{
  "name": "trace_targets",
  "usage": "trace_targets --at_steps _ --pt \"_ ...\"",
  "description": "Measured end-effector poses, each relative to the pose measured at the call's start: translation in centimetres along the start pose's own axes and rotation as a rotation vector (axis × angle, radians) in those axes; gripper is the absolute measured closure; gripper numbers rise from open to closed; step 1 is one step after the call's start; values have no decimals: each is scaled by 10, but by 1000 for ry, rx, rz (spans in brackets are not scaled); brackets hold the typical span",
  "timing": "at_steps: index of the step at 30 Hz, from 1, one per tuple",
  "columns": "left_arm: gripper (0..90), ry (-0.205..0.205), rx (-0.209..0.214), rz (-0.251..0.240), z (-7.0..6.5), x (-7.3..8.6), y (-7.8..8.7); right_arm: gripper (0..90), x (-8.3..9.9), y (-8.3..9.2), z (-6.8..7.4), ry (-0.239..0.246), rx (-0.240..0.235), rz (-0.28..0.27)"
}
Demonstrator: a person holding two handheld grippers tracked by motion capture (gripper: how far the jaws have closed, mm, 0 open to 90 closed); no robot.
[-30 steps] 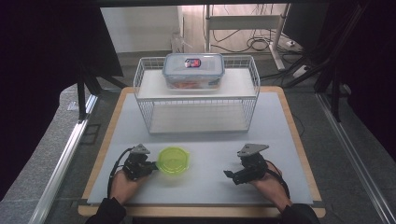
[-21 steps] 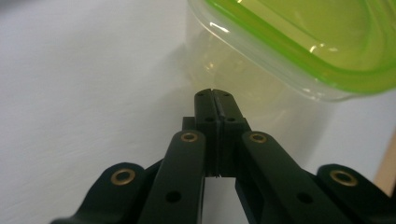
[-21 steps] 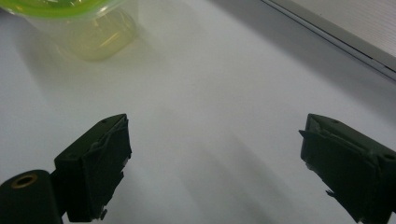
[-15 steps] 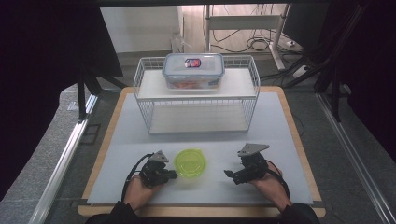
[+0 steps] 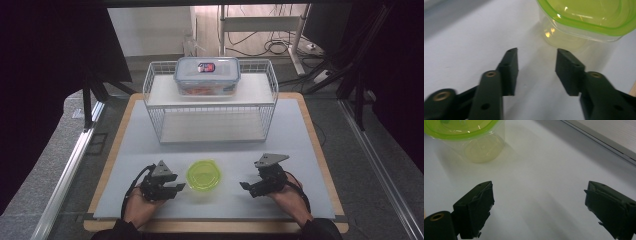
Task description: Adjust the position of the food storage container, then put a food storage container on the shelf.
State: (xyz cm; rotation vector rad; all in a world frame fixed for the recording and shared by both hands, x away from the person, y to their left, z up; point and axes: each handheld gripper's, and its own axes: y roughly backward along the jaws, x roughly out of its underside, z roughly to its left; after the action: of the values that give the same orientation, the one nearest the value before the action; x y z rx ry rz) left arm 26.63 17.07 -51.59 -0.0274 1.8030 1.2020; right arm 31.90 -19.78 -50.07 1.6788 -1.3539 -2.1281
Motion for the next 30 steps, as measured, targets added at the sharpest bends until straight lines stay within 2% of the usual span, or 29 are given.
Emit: trace_targets --at_steps 5,7,10,13,16,20,26,30 --pt "329 -27 -51 -61 -2 6 15 82 0 0 1 -1 0 -3" --pt "262 -19 -56 -77 -2 10 18 82 0 0 1 -1 -3 -3" --pt "155 -5 -70 -78 -1 16 20 82 0 0 1 -1 -7 -1" --pt "72 20 -66 -74 1 21 22 80 0 0 1 -1 -10 -2" --pt "38 22 -81 -75 0 24 25 79 0 -1 1 0 -12 1" --pt "28 14 -82 -105 -2 27 29 70 0 -2 1 -8 -14 -2" --pt "9 -24 -86 -128 0 29 28 24 0 -4 1 -41 -10 1" --pt "5 -17 -78 -121 2 32 25 4 -3 -5 1 -75 -14 -14"
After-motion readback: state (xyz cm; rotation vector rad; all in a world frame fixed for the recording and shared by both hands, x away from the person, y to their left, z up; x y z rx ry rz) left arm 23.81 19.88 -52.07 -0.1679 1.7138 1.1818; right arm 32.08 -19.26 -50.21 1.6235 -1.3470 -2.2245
